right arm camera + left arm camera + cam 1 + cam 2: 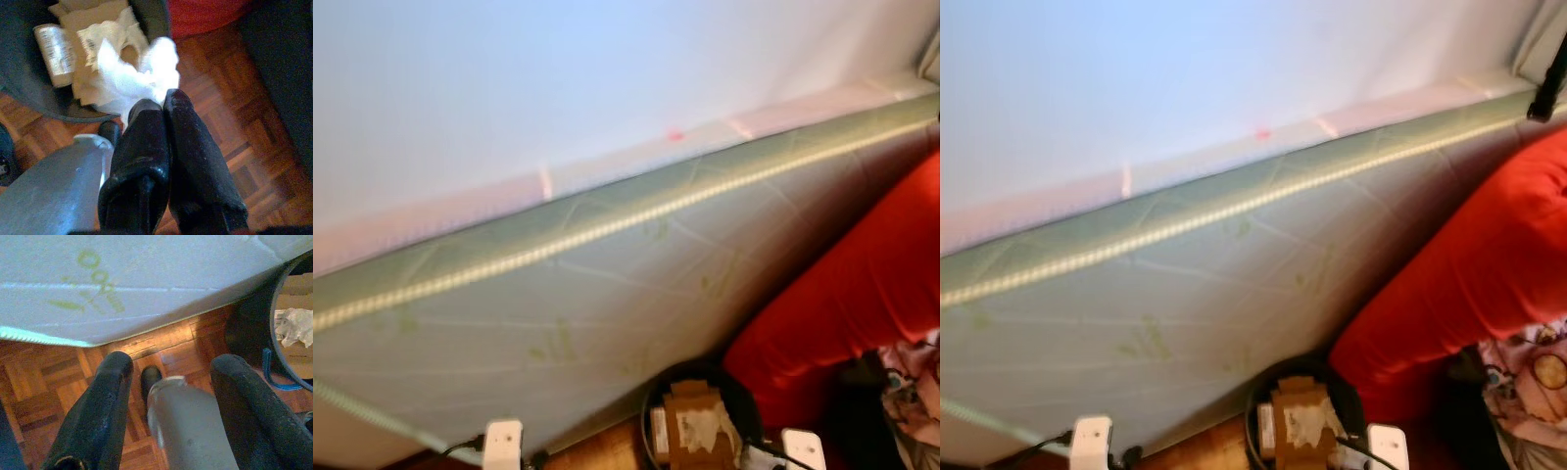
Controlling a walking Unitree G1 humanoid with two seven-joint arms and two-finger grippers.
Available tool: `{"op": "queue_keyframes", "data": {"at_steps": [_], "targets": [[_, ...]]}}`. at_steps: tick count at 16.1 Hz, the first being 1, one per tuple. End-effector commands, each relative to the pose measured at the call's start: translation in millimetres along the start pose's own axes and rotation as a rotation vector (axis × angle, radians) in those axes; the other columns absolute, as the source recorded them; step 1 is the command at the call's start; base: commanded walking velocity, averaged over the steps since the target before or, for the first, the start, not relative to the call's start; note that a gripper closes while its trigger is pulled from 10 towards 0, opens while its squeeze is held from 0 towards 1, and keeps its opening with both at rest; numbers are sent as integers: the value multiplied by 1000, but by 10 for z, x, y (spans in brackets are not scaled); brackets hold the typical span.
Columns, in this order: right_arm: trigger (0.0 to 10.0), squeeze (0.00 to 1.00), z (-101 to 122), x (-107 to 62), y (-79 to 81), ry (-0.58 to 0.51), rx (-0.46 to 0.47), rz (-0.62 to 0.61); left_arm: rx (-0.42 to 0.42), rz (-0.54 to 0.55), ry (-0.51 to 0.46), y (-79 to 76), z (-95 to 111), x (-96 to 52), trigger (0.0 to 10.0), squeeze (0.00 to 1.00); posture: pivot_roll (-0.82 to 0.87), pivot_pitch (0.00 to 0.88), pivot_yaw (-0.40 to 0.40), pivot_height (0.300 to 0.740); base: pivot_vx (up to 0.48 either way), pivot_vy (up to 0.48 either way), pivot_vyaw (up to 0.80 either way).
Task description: Clean up the room
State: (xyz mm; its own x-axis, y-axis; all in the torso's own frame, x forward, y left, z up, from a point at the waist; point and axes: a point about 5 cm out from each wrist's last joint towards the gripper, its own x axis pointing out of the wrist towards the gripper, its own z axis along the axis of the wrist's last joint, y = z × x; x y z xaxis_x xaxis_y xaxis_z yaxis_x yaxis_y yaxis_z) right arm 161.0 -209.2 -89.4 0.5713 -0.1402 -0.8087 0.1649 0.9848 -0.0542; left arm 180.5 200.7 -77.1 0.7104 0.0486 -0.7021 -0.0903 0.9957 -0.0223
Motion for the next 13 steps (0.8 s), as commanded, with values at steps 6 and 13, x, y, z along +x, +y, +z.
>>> {"op": "queue_keyframes", "data": {"at_steps": [6,13], "targets": [[10000,0,52,0,102,-57,0,69,-31,26,-73,75,95,-1,10000,0,44,168,-53,740,0,0,0],[10000,0,142,-24,142,-176,41,151,-39,-8,-272,-27,481,52,10000,0,49,177,-52,740,0,0,0]]}}
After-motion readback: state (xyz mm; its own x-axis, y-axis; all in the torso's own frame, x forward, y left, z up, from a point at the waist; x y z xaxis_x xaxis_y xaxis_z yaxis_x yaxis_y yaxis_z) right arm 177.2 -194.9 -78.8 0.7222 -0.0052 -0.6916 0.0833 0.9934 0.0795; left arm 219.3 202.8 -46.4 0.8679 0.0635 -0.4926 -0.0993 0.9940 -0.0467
